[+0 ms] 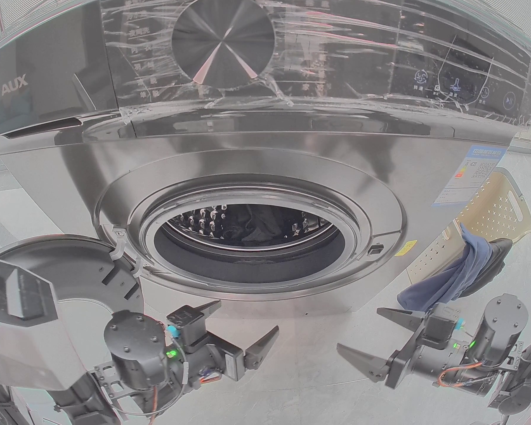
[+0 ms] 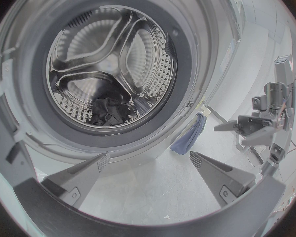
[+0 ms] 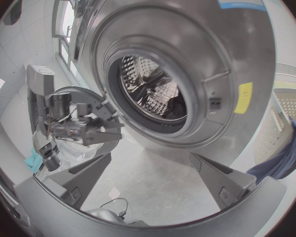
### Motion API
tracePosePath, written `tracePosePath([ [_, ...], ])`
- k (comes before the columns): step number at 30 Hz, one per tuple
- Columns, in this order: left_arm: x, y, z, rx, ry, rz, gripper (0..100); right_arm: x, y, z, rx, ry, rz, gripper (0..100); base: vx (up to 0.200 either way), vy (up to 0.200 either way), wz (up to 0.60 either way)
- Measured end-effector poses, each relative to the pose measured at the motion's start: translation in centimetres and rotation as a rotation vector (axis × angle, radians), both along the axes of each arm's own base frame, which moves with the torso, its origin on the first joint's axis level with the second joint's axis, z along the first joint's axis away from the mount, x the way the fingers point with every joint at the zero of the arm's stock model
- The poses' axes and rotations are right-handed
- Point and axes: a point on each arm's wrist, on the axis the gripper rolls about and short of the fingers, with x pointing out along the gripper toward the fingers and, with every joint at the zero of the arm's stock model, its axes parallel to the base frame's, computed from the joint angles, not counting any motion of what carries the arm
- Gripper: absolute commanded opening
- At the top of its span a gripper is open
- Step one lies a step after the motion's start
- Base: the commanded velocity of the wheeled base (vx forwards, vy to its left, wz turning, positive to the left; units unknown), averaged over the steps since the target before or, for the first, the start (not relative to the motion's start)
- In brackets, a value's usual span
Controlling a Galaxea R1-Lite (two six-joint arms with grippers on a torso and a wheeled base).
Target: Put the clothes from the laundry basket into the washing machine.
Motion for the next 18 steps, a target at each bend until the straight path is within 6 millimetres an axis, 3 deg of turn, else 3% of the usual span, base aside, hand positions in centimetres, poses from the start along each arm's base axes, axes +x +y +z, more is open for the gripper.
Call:
tracePosePath([
  [9, -3.1, 3.4, 2.5, -0.025, -0.044, 0.013, 100, -0.2, -2.4, 2.0, 0.048, -0.05, -0.162, 100, 0.0, 0.0, 0.0],
  [18, -4.1, 6.4, 4.7, -0.081, -0.123, 0.081, 100, -1.3, -4.8, 3.1, 0.021, -0.046, -0.243, 100, -0.2, 0.0, 0.0],
])
